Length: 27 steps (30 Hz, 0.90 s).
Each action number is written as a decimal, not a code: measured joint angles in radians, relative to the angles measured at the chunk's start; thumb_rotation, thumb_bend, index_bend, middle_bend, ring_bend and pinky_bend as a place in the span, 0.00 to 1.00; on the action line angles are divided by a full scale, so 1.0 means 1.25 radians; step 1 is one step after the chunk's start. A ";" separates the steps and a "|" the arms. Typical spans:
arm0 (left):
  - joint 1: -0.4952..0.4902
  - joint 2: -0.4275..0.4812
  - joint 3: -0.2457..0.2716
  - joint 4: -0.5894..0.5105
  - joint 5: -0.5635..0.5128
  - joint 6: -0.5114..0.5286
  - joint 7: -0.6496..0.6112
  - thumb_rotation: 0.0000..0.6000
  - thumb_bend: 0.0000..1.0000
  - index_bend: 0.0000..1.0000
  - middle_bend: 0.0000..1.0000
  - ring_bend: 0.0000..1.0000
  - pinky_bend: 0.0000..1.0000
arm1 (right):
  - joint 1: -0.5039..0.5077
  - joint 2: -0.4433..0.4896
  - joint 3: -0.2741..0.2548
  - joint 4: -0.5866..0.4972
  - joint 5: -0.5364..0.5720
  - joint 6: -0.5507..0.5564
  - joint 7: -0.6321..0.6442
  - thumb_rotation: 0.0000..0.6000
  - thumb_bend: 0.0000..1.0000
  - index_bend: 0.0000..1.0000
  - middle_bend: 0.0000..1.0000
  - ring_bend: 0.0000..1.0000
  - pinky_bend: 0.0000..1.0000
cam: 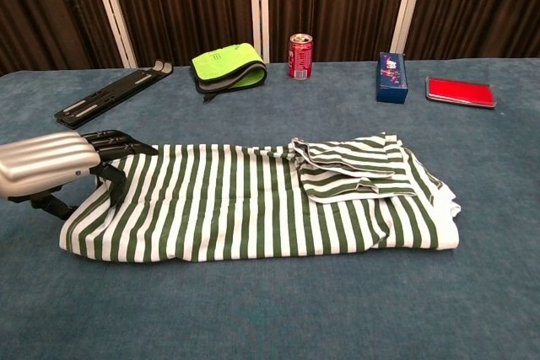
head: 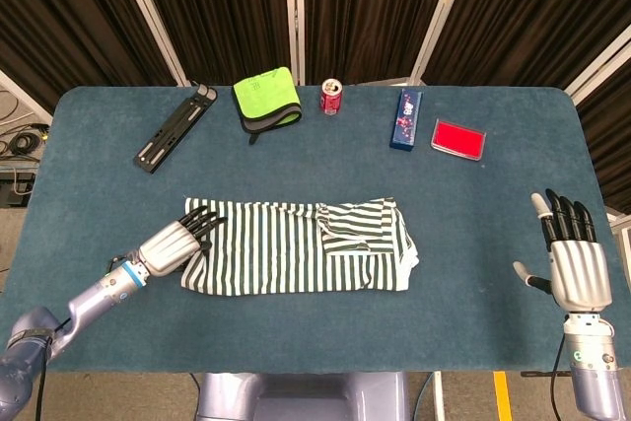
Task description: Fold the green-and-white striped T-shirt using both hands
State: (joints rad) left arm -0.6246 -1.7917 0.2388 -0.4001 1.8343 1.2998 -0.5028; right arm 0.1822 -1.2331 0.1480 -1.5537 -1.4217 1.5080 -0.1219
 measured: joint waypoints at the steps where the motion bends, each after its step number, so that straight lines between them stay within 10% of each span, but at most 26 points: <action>1: 0.001 0.002 0.001 0.000 0.000 0.002 0.000 1.00 0.57 0.82 0.00 0.00 0.00 | 0.000 0.000 0.000 0.000 0.000 -0.001 -0.001 1.00 0.00 0.00 0.00 0.00 0.00; 27: 0.092 0.078 0.027 0.076 -0.015 0.024 -0.033 1.00 0.65 0.87 0.00 0.00 0.00 | -0.005 -0.003 0.000 -0.010 -0.012 -0.002 -0.010 1.00 0.00 0.00 0.00 0.00 0.00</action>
State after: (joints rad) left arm -0.5101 -1.6945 0.2726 -0.3056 1.8158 1.3295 -0.5445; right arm 0.1762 -1.2368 0.1479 -1.5658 -1.4369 1.5055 -0.1346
